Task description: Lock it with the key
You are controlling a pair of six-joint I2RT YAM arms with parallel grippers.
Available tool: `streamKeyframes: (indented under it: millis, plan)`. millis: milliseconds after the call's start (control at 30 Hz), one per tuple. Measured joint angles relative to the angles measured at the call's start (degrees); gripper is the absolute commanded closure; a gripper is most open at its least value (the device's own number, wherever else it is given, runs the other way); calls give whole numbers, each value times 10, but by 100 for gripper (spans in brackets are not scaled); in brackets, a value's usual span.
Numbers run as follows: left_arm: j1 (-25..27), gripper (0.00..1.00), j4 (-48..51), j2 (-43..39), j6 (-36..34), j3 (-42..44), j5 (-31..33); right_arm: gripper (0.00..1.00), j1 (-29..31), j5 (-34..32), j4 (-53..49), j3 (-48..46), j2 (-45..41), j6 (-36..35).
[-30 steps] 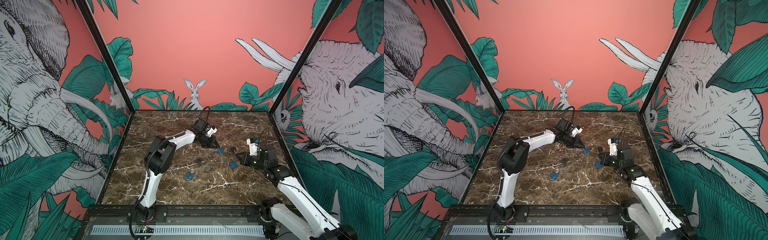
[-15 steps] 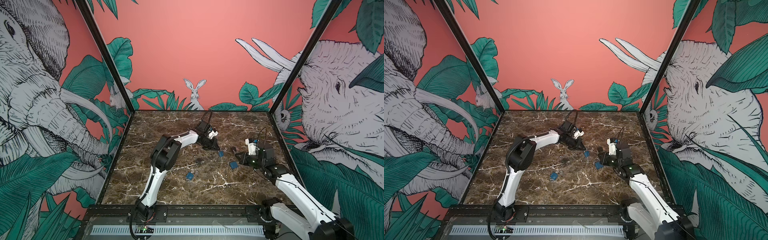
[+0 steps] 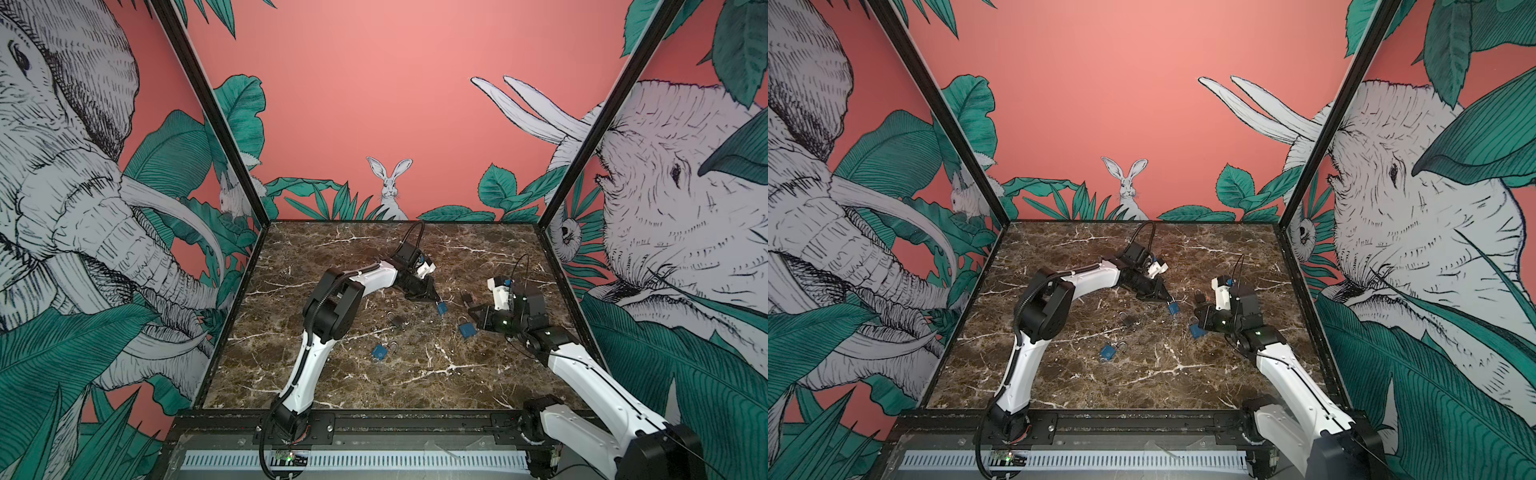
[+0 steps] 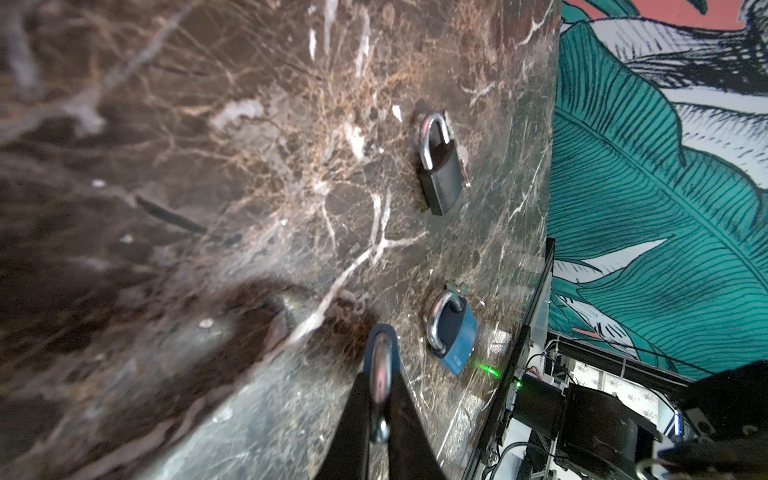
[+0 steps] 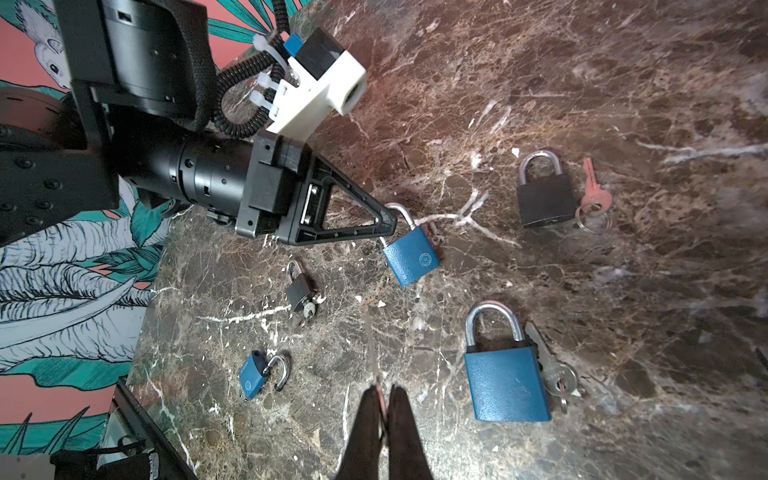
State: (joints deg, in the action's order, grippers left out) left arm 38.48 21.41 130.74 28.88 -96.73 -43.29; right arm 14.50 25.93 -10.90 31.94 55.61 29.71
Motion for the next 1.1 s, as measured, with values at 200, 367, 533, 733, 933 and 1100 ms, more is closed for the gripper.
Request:
streamKeyframes:
  millis: [200, 367, 533, 733, 933, 1100]
  plan:
    - [-3, 75, -7, 4, 13, 0, 10, 100, 0, -2, -1, 0, 13, -4]
    - [-13, 73, -43, 4, 36, 19, 19, 100, 0, -9, -2, 2, 23, -9]
    - [-34, 73, -72, -10, 53, 63, 18, 100, 0, -17, -2, 22, 61, -18]
    - [-49, 72, -91, -93, 58, 138, 37, 100, 5, -29, 0, 62, 131, -30]
    - [-48, 73, -115, -223, 49, 214, 71, 100, 31, -62, 8, 95, 198, -44]
    - [-48, 72, -136, -335, 40, 277, 115, 100, 60, -93, 13, 129, 266, -58]
